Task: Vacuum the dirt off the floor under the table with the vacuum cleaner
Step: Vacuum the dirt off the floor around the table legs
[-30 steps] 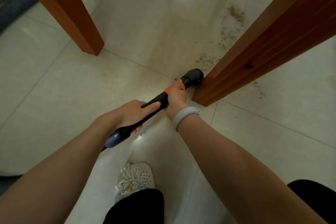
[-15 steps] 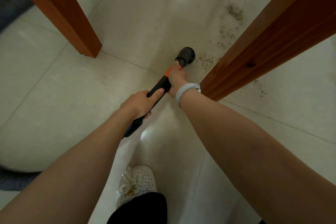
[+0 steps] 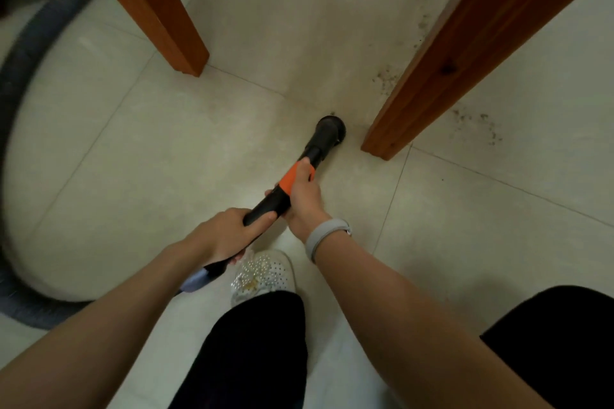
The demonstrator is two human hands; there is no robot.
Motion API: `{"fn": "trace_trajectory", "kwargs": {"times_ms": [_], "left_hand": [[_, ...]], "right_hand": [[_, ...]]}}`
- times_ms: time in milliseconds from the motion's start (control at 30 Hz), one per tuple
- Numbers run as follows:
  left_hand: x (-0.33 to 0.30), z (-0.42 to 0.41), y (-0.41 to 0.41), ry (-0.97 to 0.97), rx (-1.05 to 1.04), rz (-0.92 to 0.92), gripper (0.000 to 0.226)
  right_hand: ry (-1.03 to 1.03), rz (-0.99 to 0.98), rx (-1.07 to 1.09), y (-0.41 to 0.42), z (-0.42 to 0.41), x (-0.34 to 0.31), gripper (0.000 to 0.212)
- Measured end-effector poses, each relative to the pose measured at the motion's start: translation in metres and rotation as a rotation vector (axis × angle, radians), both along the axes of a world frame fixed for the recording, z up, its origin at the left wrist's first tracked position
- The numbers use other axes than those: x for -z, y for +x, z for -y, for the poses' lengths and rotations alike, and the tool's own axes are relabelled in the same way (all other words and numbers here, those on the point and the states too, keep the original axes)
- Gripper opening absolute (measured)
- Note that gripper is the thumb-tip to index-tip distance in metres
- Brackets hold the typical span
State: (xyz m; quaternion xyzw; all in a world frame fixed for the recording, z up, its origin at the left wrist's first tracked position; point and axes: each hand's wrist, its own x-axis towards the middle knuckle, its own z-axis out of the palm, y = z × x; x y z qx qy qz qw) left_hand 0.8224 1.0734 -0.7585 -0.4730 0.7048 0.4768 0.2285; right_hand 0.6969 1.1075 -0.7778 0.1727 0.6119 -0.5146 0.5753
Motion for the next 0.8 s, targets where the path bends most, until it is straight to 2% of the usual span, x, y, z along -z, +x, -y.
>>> {"fn": "trace_trajectory", "kwargs": {"times_ms": [167, 400, 800], "left_hand": [[-0.019, -0.013, 0.013, 0.05, 0.046, 0.065, 0.051], [-0.043, -0.045, -0.022, 0.044, 0.253, 0.129, 0.057], [-0.026, -0.099, -0.134, 0.117, 0.282, -0.024, 0.049]], "right_hand": [[-0.01, 0.117, 0.095, 0.015, -0.03, -0.012, 0.057], [-0.005, 0.178, 0.255, -0.006, -0.081, -0.021, 0.058], [0.07, 0.022, 0.297, -0.12, -0.135, -0.027, 0.057]]}}
